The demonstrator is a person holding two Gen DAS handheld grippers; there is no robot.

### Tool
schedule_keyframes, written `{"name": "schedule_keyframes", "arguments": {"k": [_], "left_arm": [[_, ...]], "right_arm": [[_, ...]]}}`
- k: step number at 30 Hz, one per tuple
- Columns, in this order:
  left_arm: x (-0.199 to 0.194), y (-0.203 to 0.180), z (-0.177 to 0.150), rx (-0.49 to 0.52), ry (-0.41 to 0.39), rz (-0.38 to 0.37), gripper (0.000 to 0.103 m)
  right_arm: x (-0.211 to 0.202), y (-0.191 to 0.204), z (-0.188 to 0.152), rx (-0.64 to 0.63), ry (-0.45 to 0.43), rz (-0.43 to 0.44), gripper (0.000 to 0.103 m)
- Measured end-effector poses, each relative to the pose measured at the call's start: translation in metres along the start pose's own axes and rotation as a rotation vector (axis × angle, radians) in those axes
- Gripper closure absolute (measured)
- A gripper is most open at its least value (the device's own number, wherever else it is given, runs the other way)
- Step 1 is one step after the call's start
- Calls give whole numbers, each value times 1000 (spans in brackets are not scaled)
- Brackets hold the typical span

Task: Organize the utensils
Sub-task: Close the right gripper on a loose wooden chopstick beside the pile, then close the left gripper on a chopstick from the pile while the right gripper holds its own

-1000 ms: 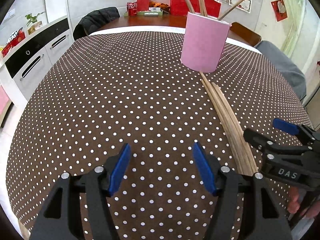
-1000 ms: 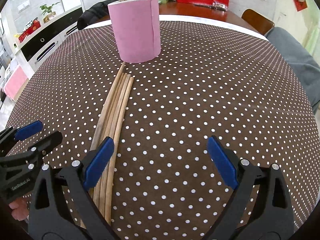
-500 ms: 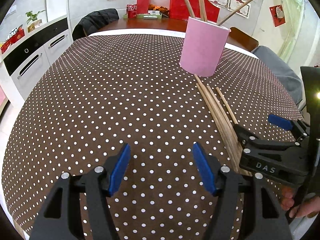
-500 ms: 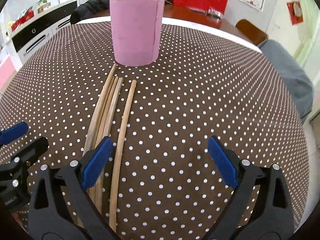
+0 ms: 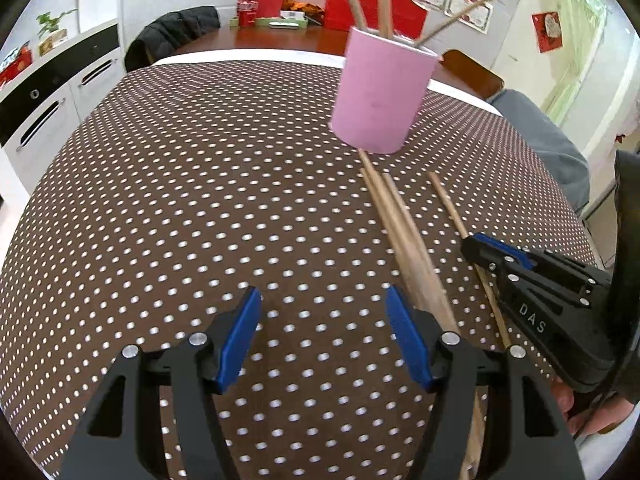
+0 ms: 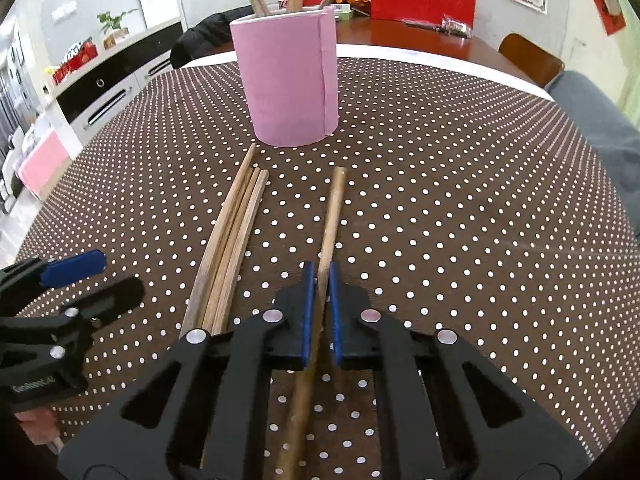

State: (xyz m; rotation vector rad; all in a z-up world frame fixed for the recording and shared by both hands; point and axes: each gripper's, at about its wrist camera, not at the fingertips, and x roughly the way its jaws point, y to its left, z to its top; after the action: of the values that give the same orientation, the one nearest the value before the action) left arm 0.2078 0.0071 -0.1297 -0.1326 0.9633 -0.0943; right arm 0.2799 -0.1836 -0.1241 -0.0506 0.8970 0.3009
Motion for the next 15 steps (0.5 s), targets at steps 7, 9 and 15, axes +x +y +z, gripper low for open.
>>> {"name": "schedule_keyframes", "arguments": {"k": [7, 9, 15], "left_arm": [[18, -20, 14, 30, 42, 36, 38], [21, -23, 17, 37, 47, 48, 38], [29, -32, 25, 46, 56, 67, 38]], "right_arm": [[-2, -12, 0, 59, 1, 87, 96], [-2, -15, -1, 77, 1, 109, 96], [-4, -26, -6, 138, 0, 184, 96]]}}
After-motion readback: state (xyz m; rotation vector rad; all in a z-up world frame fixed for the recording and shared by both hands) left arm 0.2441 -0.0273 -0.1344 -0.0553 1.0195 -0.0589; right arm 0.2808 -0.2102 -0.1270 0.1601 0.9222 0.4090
